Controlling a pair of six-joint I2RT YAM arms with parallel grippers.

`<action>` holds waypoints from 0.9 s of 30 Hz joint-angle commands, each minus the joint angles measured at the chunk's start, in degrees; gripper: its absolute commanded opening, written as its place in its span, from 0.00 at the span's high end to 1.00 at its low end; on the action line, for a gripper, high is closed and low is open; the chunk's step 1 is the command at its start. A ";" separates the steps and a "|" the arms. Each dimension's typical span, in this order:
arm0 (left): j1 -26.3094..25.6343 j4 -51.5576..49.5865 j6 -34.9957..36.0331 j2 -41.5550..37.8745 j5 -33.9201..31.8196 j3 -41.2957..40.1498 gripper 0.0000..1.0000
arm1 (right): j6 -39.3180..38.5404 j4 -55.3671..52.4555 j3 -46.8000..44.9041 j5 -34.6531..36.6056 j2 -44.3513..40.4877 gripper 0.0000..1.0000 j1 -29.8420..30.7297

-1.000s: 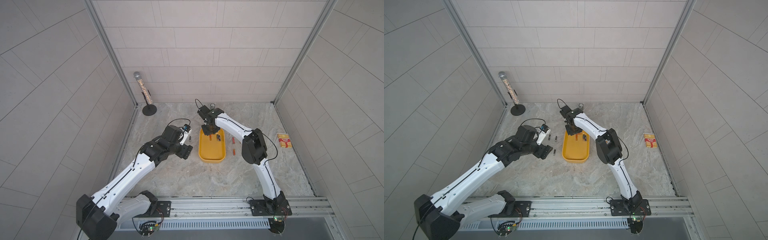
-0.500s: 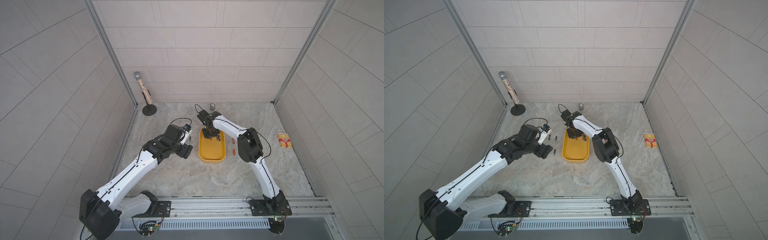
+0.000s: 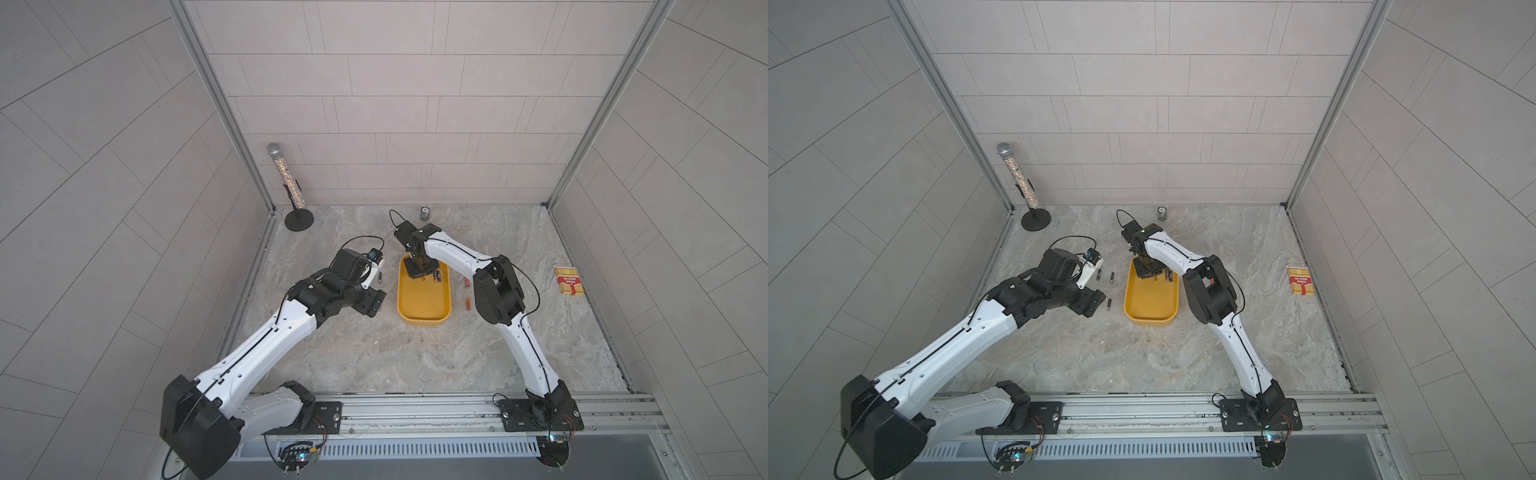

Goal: Take the batteries out of the storage box
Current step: Pick up the battery from the storage box, then place the battery at the center of the board.

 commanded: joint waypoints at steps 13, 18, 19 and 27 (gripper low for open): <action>-2.72 1.96 -3.85 1.05 -4.41 5.00 0.09 | 1.13 2.21 -17.80 -0.66 -28.12 1.00 -5.76; -9.49 -0.42 -9.86 8.65 -11.45 14.35 0.10 | 1.52 6.07 -35.58 3.95 -39.65 1.00 -11.00; -10.72 -0.45 -10.47 10.18 -12.15 15.41 0.11 | 1.93 7.48 -39.70 4.01 -42.07 1.00 -12.20; -12.97 -0.90 -9.14 16.50 -12.39 16.42 0.11 | 3.30 15.14 -58.88 0.83 -46.55 1.00 -16.65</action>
